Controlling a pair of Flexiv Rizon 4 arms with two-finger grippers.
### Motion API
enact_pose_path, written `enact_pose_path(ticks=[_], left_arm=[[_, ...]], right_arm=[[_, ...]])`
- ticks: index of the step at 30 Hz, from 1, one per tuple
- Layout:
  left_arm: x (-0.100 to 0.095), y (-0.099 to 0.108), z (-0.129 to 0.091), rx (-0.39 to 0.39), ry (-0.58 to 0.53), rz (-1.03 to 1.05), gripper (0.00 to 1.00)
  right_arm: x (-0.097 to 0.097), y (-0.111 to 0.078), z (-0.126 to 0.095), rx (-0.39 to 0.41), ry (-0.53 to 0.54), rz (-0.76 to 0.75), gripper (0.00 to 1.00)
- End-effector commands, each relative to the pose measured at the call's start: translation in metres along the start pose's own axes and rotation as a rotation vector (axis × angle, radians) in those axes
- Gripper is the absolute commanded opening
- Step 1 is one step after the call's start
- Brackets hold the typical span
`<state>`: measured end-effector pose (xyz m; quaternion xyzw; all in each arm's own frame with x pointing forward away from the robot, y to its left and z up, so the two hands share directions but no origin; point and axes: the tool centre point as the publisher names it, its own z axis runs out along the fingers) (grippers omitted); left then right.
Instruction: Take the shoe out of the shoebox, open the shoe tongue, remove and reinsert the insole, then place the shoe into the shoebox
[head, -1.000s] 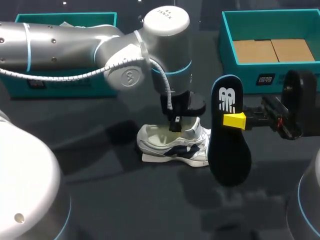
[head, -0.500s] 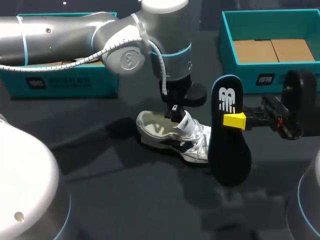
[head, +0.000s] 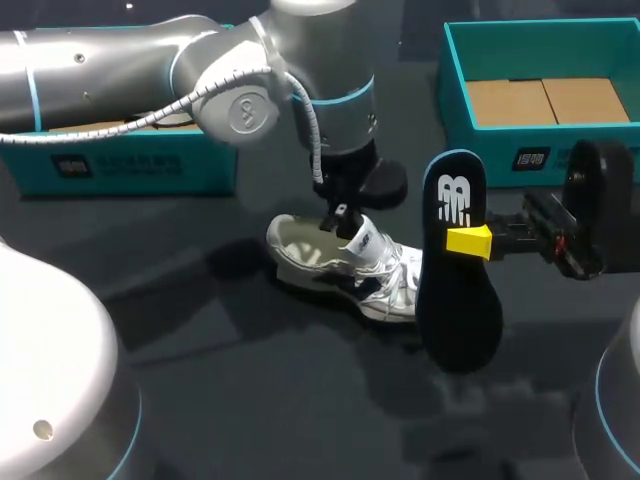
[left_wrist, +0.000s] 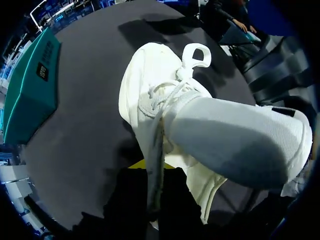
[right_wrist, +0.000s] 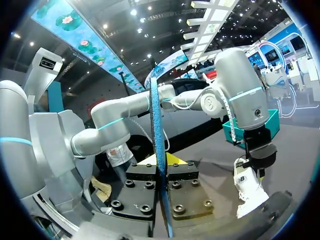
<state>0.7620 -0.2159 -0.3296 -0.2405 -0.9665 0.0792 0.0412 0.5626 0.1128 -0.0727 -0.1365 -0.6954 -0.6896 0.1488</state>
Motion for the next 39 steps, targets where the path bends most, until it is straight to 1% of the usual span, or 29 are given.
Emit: enact_pose_path(ticks=[1, 3, 4, 6, 8, 9, 10, 11, 12, 14, 16, 19, 22, 27, 33, 39], left_arm=[[0.011, -0.001, -0.018, -0.010, 0.001, 0.267, 0.00], [0.013, 0.000, -0.024, -0.019, -0.016, 0.356, 0.00], [0.015, -0.001, -0.027, -0.008, -0.009, 0.438, 0.00], [0.017, -0.001, -0.030, -0.020, -0.026, 0.536, 0.00], [0.020, -0.001, -0.033, -0.018, -0.030, 0.634, 0.00], [0.021, -0.001, -0.033, -0.004, -0.018, 0.704, 0.00], [0.022, 0.000, -0.033, 0.005, -0.030, 0.758, 0.00], [0.022, 0.000, -0.032, -0.012, -0.027, 0.788, 0.00], [0.022, 0.000, -0.030, -0.006, -0.022, 0.853, 0.00], [0.022, -0.002, -0.027, -0.010, -0.020, 0.893, 0.00], [0.022, -0.003, -0.025, 0.010, -0.016, 0.960, 0.00], [0.027, -0.005, -0.024, 0.012, -0.029, 1.051, 0.00], [0.031, -0.008, -0.023, 0.004, -0.049, 1.113, 0.00], [0.032, -0.016, -0.016, -0.014, -0.061, 1.176, 0.00], [0.033, -0.020, -0.008, -0.015, -0.052, 1.224, 0.00], [0.029, -0.028, 0.005, -0.031, -0.009, 1.214, 0.00]], right_arm=[[0.007, -0.001, -0.001, -0.002, -0.014, -0.001, 0.00], [0.007, -0.001, -0.001, -0.002, -0.014, -0.001, 0.00], [0.007, -0.001, -0.001, -0.002, -0.014, -0.001, 0.00], [0.007, -0.001, -0.001, -0.002, -0.014, -0.001, 0.00], [0.007, -0.001, -0.001, -0.002, -0.014, -0.001, 0.00], [0.007, -0.001, -0.001, -0.002, -0.014, -0.001, 0.00], [0.007, -0.001, -0.001, -0.002, -0.014, -0.001, 0.00], [0.007, -0.001, -0.001, -0.002, -0.014, -0.001, 0.00], [0.007, -0.001, -0.001, -0.002, -0.014, -0.001, 0.00], [0.007, -0.001, -0.001, -0.002, -0.014, -0.001, 0.00], [0.007, -0.001, -0.001, -0.002, -0.014, -0.001, 0.00], [0.007, -0.001, -0.001, -0.002, -0.014, -0.001, 0.00], [0.007, -0.001, -0.001, -0.002, -0.014, -0.001, 0.00], [0.007, -0.001, -0.001, -0.002, -0.014, -0.001, 0.00], [0.007, -0.001, -0.001, -0.002, -0.014, -0.001, 0.00], [0.007, -0.001, -0.001, -0.002, -0.014, -0.001, 0.00]])
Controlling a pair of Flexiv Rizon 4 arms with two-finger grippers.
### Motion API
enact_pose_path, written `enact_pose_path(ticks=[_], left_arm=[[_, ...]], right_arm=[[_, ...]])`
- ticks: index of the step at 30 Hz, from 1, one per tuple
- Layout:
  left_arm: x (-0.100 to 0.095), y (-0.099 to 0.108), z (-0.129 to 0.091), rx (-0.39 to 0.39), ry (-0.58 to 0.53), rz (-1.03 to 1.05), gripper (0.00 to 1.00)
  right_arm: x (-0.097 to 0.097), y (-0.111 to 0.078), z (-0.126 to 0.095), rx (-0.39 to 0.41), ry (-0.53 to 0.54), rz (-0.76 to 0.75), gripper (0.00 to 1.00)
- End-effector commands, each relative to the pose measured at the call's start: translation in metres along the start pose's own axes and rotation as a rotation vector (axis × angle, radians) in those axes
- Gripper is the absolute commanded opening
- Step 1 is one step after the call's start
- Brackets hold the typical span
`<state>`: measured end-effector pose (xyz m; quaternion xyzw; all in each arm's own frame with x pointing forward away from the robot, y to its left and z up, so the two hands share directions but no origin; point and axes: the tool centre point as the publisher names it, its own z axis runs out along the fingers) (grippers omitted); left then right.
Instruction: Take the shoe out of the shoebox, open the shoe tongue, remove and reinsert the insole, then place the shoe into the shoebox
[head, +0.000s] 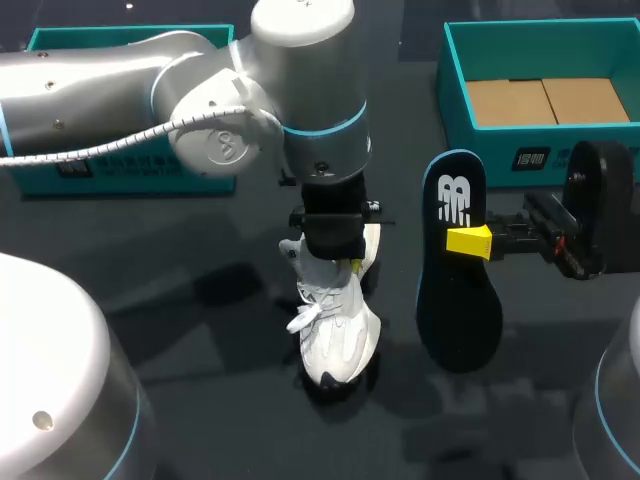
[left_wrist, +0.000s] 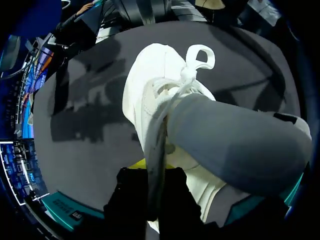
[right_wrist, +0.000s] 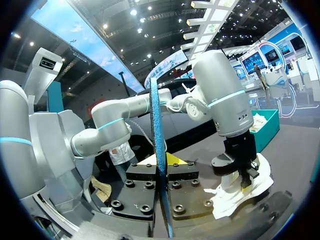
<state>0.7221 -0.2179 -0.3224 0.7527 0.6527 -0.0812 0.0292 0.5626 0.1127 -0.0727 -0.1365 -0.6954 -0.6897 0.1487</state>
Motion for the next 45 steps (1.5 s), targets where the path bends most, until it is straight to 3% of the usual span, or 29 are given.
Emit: enact_pose_path(ticks=[1, 24, 35, 40, 43, 45], left_arm=[[-0.010, 0.003, 0.010, 0.006, 0.027, -0.021, 0.00], [-0.026, 0.007, 0.050, 0.035, 0.126, -0.105, 0.00], [-0.033, 0.009, 0.070, -0.004, 0.143, -0.115, 0.00], [-0.036, 0.009, 0.068, -0.016, 0.127, -0.120, 0.38], [-0.037, 0.011, 0.061, -0.026, 0.095, -0.130, 0.49], [-0.038, 0.016, 0.051, -0.017, 0.050, -0.156, 0.75]], right_arm=[[0.007, -0.001, -0.001, -0.002, -0.014, 0.000, 0.00], [0.007, -0.001, -0.001, -0.002, -0.014, 0.000, 0.00], [0.007, -0.001, -0.001, -0.002, -0.014, 0.000, 0.00], [0.007, -0.001, -0.001, -0.002, -0.014, 0.000, 0.00], [0.007, -0.001, -0.001, -0.002, -0.014, 0.000, 0.00], [0.007, -0.001, -0.001, -0.002, -0.014, 0.000, 0.00]])
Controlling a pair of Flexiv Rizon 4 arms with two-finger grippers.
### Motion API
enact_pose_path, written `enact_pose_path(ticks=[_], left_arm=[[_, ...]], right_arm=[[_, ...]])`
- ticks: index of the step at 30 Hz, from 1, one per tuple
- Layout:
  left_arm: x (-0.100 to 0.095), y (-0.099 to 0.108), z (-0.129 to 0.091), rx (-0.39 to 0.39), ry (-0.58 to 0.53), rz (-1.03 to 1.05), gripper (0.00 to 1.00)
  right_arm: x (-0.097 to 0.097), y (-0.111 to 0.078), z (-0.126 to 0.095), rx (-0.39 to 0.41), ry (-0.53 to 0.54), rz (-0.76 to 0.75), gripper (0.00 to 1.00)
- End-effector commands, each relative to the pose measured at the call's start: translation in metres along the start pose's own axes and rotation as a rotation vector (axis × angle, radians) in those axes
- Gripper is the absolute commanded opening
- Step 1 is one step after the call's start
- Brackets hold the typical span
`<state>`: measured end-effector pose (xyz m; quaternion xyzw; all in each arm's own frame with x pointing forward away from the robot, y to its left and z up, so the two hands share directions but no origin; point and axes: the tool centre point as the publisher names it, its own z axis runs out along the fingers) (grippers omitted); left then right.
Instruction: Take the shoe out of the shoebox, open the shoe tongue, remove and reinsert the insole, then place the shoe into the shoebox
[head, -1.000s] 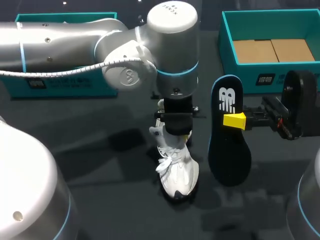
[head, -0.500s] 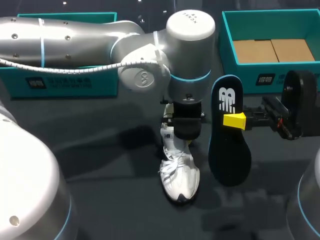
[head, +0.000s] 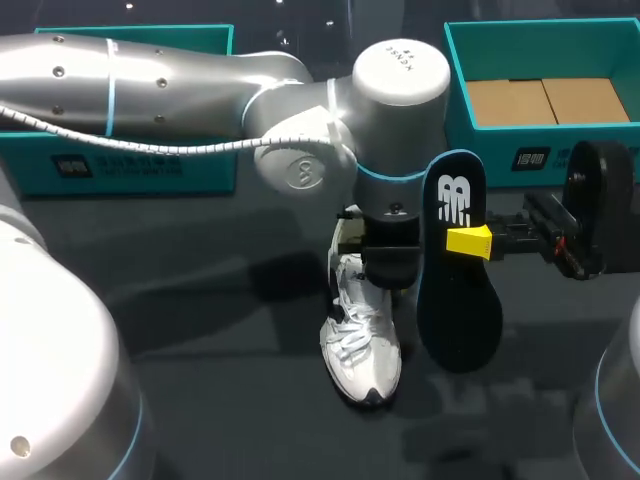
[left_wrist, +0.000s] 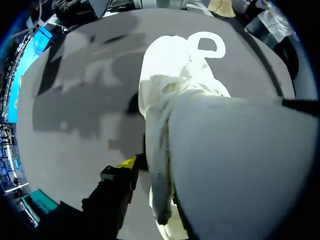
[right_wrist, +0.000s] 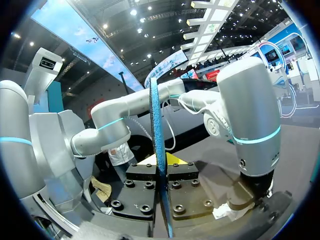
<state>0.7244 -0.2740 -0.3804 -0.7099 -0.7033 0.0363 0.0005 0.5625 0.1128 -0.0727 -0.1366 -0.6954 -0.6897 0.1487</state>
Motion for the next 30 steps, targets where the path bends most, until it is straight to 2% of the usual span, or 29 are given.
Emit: enact_pose_path(ticks=[1, 2, 3, 8, 13, 25, 30], left_arm=[[0.009, 0.007, -0.018, 0.012, -0.077, -0.029, 0.88], [0.009, 0.009, -0.024, 0.009, -0.102, -0.044, 0.98], [0.009, 0.011, -0.031, 0.003, -0.129, -0.053, 1.00], [0.015, 0.019, -0.076, -0.025, -0.321, -0.078, 1.00], [0.030, 0.015, -0.129, -0.036, -0.699, -0.092, 1.00], [0.030, 0.015, -0.129, -0.036, -0.699, -0.092, 1.00], [0.031, 0.028, -0.134, -0.052, -0.861, -0.103, 1.00]], right_arm=[[0.007, -0.001, -0.001, -0.002, -0.014, -0.001, 0.00], [0.007, -0.001, -0.001, -0.002, -0.014, -0.001, 0.00], [0.007, -0.001, -0.001, -0.002, -0.014, -0.001, 0.00], [0.007, -0.001, -0.001, -0.002, -0.014, -0.001, 0.00], [0.007, -0.001, -0.001, -0.002, -0.014, -0.001, 0.00], [0.007, -0.001, -0.001, -0.002, -0.014, -0.001, 0.00], [0.007, -0.001, -0.001, -0.002, -0.014, -0.001, 0.00]])
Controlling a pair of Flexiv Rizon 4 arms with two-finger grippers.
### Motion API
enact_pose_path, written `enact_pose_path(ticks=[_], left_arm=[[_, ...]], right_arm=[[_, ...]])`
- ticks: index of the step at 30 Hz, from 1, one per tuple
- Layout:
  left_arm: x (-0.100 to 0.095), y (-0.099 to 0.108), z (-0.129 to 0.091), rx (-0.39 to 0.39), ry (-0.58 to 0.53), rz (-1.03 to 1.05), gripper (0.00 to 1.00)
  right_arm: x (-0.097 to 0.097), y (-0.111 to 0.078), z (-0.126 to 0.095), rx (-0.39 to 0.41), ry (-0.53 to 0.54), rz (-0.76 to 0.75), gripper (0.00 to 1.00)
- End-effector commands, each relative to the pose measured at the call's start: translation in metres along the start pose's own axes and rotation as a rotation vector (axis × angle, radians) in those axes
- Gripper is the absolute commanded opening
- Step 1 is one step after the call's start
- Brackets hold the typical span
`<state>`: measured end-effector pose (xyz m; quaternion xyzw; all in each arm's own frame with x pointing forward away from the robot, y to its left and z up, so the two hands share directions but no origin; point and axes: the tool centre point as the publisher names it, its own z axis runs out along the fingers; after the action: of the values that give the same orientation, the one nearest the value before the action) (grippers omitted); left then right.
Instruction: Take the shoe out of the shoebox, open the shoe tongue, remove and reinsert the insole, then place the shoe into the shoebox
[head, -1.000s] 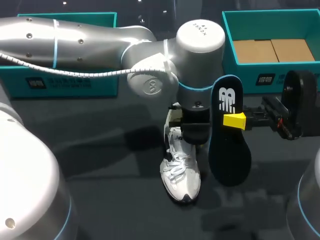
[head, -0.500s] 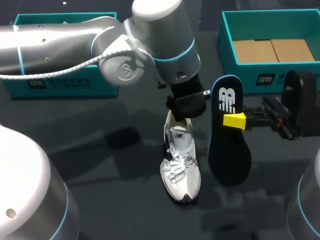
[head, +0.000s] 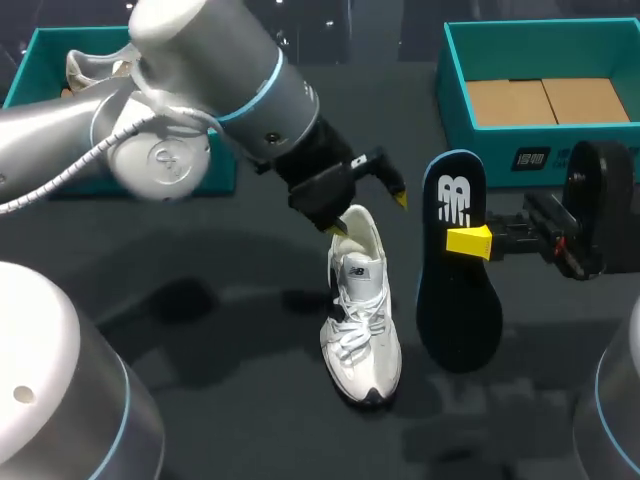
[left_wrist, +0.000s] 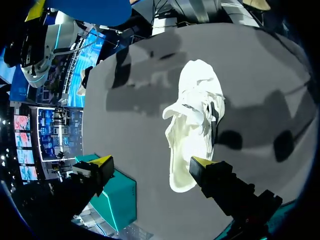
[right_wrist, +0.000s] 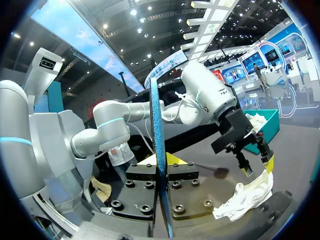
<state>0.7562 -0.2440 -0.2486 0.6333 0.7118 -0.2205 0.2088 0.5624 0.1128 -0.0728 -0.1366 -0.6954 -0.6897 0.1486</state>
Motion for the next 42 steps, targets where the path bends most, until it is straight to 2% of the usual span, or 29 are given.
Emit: enact_pose_path(ticks=[1, 3, 7, 21, 26, 30, 37, 42], left_arm=[[0.003, 0.005, -0.005, 0.007, -0.337, 0.018, 1.00], [-0.005, 0.006, -0.011, -0.008, -0.407, 0.021, 1.00], [-0.026, 0.008, -0.038, -0.023, -0.626, 0.059, 1.00], [-0.026, 0.008, -0.038, -0.023, -0.626, 0.059, 1.00], [-0.039, 0.011, -0.062, 0.006, -0.743, 0.094, 1.00], [-0.051, 0.014, -0.075, 0.017, -0.773, 0.106, 1.00], [-0.059, 0.010, -0.087, 0.004, -0.792, 0.117, 1.00], [-0.058, 0.010, -0.093, -0.013, -0.792, 0.111, 1.00]], right_arm=[[0.007, -0.001, -0.001, -0.002, -0.014, -0.001, 0.00], [0.007, -0.001, -0.001, -0.002, -0.014, -0.001, 0.00], [0.007, -0.001, -0.001, -0.002, -0.014, -0.001, 0.00], [0.007, -0.001, -0.001, -0.002, -0.014, -0.001, 0.00], [0.007, -0.001, -0.001, -0.002, -0.014, -0.001, 0.00], [0.007, -0.001, -0.001, -0.002, -0.014, -0.001, 0.00], [0.007, -0.001, -0.001, -0.002, -0.014, -0.001, 0.00], [-0.022, 0.013, -0.014, -0.013, 0.018, 0.132, 0.00]])
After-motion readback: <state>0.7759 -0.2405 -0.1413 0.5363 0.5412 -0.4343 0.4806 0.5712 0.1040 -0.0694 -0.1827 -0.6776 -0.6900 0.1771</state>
